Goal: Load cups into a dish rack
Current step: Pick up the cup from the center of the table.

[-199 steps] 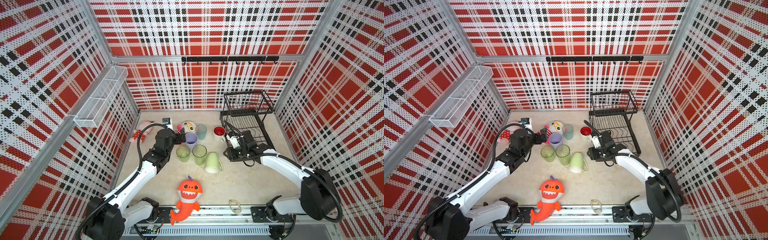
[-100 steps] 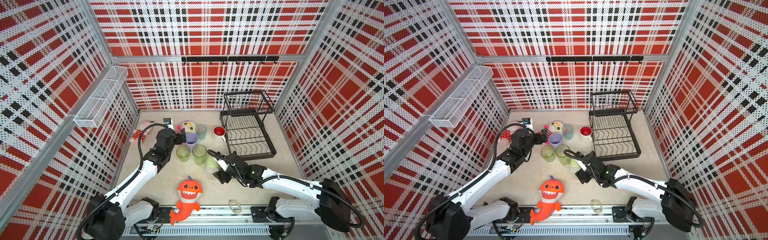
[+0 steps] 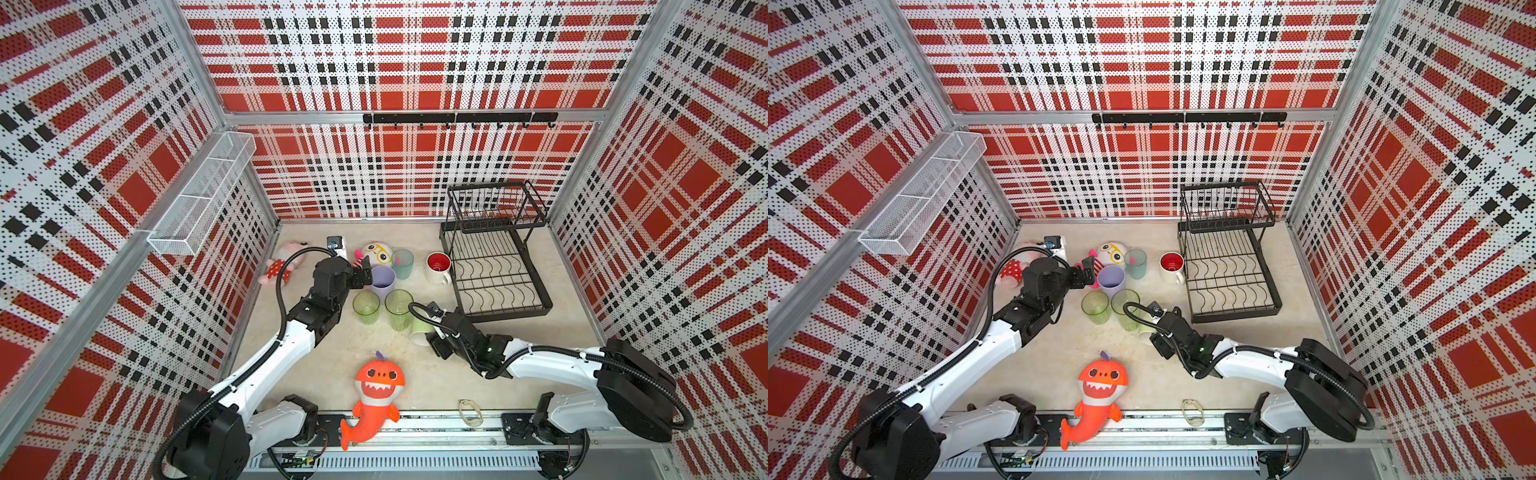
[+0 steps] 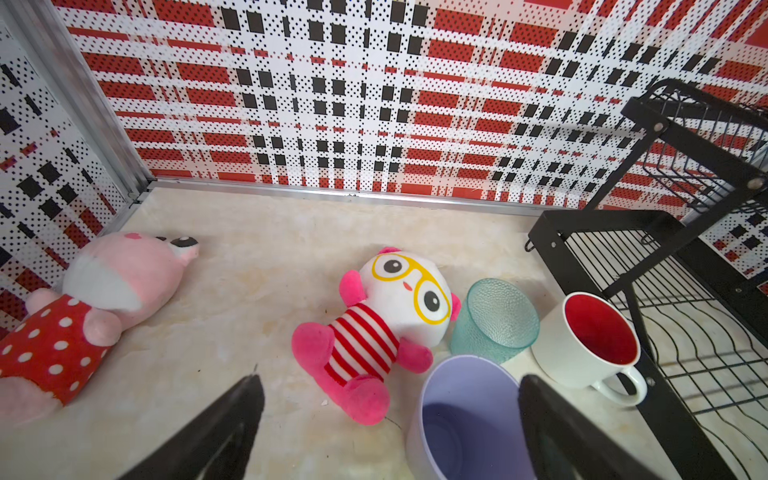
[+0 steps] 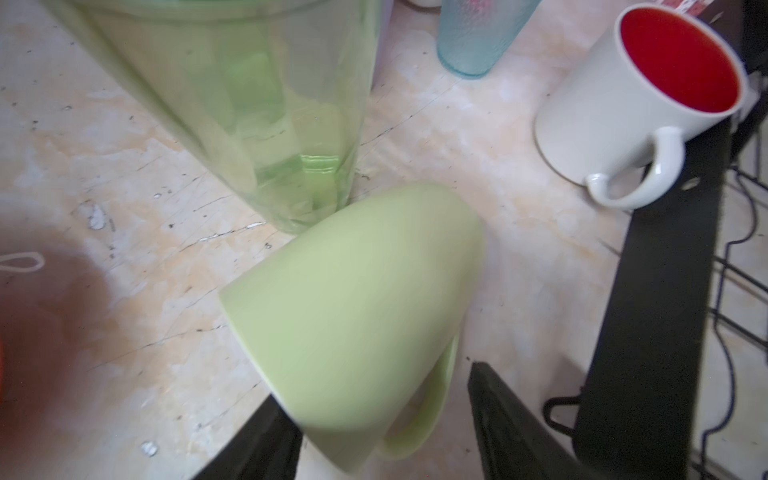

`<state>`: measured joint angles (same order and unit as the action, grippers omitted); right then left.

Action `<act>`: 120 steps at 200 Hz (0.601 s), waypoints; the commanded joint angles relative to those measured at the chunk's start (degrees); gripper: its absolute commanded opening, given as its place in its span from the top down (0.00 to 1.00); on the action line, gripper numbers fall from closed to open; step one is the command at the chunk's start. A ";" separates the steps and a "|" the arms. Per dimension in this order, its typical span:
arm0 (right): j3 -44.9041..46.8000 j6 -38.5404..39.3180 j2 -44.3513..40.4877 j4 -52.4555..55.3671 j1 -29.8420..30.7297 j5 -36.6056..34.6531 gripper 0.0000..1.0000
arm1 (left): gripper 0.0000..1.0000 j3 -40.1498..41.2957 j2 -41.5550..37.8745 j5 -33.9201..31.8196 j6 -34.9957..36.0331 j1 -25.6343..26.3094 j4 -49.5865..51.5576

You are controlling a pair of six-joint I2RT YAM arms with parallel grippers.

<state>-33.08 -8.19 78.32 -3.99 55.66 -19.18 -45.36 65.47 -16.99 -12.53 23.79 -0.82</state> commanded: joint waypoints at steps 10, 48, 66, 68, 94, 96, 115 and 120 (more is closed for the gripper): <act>3.25 2.71 -0.27 -8.99 0.28 -6.03 0.44 | 0.02 -1.02 -0.92 -0.80 1.20 0.36 -0.76; 5.99 2.53 3.08 -16.99 0.24 -7.20 0.59 | 0.02 -1.08 -0.43 -0.71 1.20 0.38 -0.59; 6.74 1.17 1.86 -17.48 0.32 -8.04 0.69 | 0.02 -1.34 -0.70 -0.36 1.24 0.43 -0.42; 6.87 1.16 1.66 -17.59 0.30 -7.93 0.70 | 0.02 -1.32 -0.76 -0.27 1.27 0.44 -0.41; 7.61 1.71 -1.64 -16.03 0.28 -7.55 0.84 | 0.02 -1.31 -1.44 -0.88 1.61 0.47 -0.49; 7.60 1.80 -1.80 -15.67 0.25 -7.61 0.84 | 0.02 -1.26 -1.48 -0.90 1.63 0.44 -0.50; 7.05 2.38 -3.71 -13.04 0.32 -7.01 0.88 | 0.02 -1.52 -1.61 -0.25 1.72 0.47 -0.50; 6.85 2.46 -4.10 -12.48 0.31 -6.73 0.90 | 0.02 -1.57 -1.58 -0.16 1.72 0.53 -0.50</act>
<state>-25.43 -6.22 77.54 -16.67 55.70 -26.24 -45.36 65.04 -17.19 -11.70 23.86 -0.82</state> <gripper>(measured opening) 0.129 0.982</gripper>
